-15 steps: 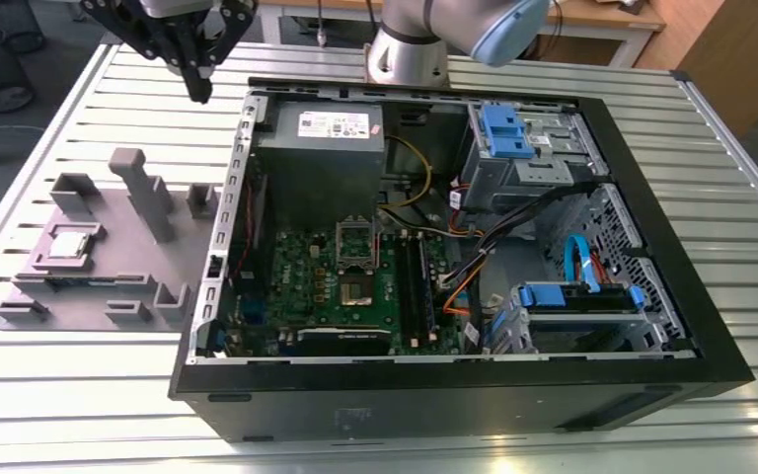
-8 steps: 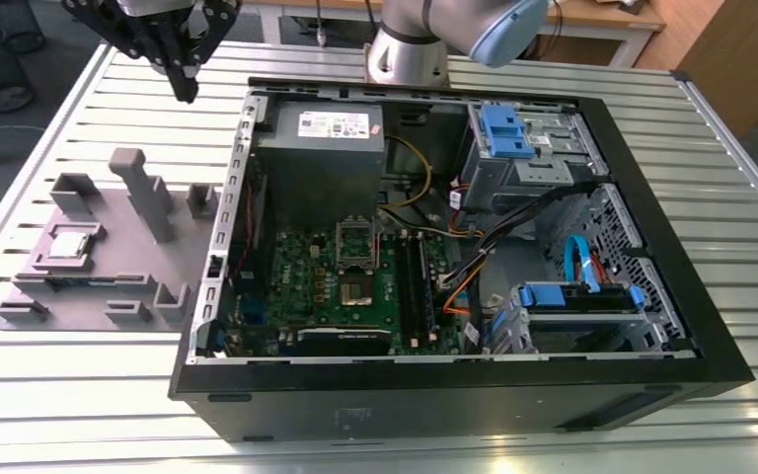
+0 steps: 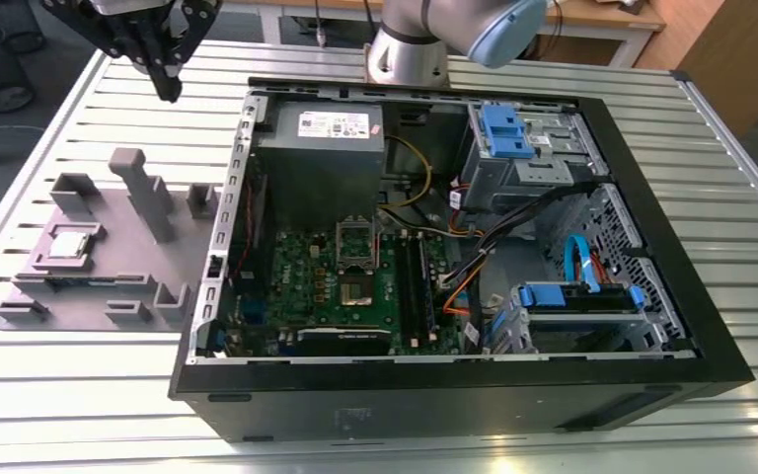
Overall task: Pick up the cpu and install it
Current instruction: 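Reach for the cpu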
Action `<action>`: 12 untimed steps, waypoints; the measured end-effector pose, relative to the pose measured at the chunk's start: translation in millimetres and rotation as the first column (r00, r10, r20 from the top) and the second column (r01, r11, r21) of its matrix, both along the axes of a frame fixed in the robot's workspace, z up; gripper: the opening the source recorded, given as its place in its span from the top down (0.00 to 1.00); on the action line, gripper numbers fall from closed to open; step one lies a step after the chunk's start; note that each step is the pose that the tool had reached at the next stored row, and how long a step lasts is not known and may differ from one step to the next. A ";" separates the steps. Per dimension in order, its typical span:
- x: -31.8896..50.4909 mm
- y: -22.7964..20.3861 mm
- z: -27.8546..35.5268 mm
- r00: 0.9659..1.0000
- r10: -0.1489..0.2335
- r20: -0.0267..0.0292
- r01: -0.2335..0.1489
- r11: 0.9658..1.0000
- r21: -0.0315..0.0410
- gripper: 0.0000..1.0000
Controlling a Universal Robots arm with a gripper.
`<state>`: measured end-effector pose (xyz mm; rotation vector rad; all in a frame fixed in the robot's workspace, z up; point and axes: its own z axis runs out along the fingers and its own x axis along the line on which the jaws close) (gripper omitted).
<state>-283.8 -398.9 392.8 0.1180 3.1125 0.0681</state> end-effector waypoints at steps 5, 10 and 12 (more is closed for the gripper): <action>-8.7 0.0 -0.1 1.000 0.000 0.000 0.000 1.000 0.000 0.89; -17.3 0.0 -0.1 1.000 0.000 0.000 0.000 1.000 0.000 0.89; -20.6 0.0 -0.1 1.000 0.000 0.000 0.000 1.000 0.000 0.89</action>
